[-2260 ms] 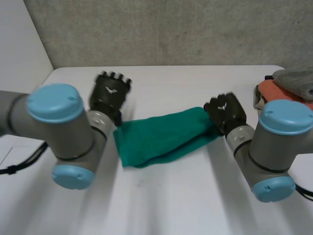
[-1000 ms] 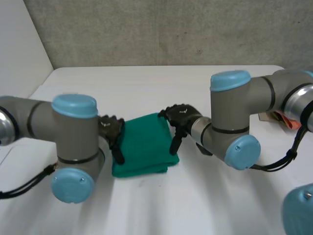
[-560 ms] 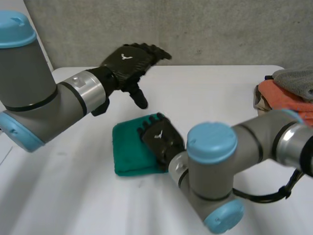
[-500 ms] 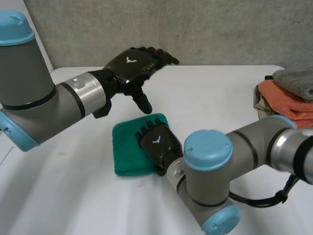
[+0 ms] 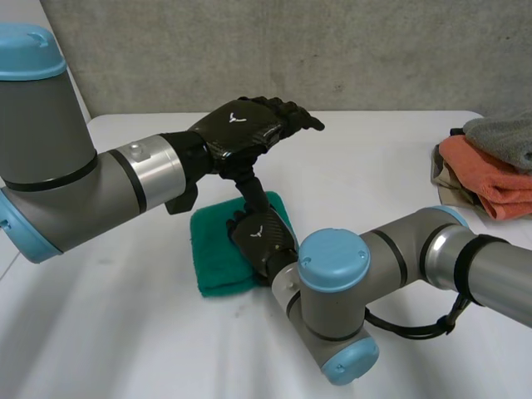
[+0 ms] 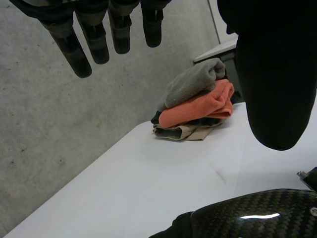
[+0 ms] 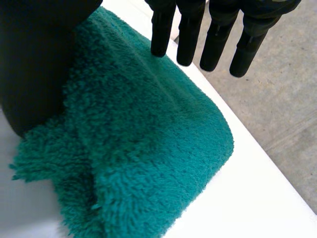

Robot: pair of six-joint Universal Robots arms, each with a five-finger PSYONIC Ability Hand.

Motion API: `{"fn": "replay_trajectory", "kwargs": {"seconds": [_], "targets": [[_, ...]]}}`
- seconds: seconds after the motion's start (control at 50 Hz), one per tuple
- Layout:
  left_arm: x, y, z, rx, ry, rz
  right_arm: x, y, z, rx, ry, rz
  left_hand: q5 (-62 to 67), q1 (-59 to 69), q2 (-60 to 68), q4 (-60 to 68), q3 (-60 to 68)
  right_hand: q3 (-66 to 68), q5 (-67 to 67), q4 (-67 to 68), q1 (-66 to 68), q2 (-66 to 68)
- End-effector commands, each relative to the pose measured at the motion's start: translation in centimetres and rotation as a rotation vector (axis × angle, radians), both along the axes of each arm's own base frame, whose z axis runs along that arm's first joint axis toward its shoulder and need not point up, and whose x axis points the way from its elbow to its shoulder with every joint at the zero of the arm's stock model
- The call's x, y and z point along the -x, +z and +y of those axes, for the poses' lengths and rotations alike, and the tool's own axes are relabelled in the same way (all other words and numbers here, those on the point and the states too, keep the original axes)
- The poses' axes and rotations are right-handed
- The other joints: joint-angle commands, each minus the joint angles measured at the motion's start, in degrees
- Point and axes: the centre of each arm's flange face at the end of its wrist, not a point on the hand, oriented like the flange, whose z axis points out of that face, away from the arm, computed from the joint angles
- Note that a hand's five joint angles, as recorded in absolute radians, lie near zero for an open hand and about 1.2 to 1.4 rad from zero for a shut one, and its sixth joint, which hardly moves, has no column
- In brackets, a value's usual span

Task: Fold the laundry.

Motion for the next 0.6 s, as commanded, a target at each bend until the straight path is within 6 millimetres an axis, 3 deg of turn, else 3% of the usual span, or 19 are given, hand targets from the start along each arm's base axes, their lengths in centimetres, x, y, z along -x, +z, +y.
{"fn": "replay_trajectory", "kwargs": {"seconds": [0.02, 0.12, 0.3, 0.42, 0.46, 0.56, 0.6], "targets": [[-0.1, 0.2, -0.2, 0.005, 0.002, 0.005, -0.7, -0.3, -0.6, 0.005, 0.009, -0.010, -1.84, -0.02, -1.10, -0.76, -1.13, 10.29, 11.35, 10.24, 10.35, 11.00], [-0.1, 0.0, -0.2, 0.000, 0.002, 0.001, -1.0, 0.0, -1.2, 0.018, 0.004, -0.025, -1.84, -0.02, -1.10, -0.76, -1.13, 17.86, 18.92, 17.81, 17.91, 18.57], [-0.3, 0.1, -0.5, 0.008, 0.010, 0.003, -1.5, 0.7, -2.2, 0.042, -0.004, -0.049, -1.84, -0.02, -1.10, -0.76, -1.13, 19.38, 20.44, 19.33, 19.43, 20.09], [-0.3, 0.2, -0.5, 0.008, 0.010, 0.005, -1.9, 0.2, -2.7, 0.043, 0.010, -0.056, -1.84, -0.02, -1.10, -0.76, -1.13, 57.76, 58.82, 57.71, 57.82, 58.47], [-0.3, 0.2, -0.6, 0.008, 0.011, 0.005, -1.9, 0.4, -3.0, 0.050, 0.002, -0.062, -1.84, -0.02, -1.10, -0.76, -1.13, 57.85, 58.91, 57.80, 57.90, 58.56], [-0.4, 0.6, -0.9, 0.021, 0.022, 0.013, -1.6, 2.3, -4.3, 0.083, -0.018, -0.096, -1.50, 0.31, -0.77, -0.42, -0.79, 57.85, 58.91, 57.80, 57.90, 58.56], [-0.4, 1.1, -1.1, 0.033, 0.027, 0.020, -1.3, 4.4, -5.3, 0.120, -0.039, -0.129, -1.50, 0.31, -0.77, -0.42, -0.79, 57.85, 58.91, 57.80, 57.90, 58.56]]}}
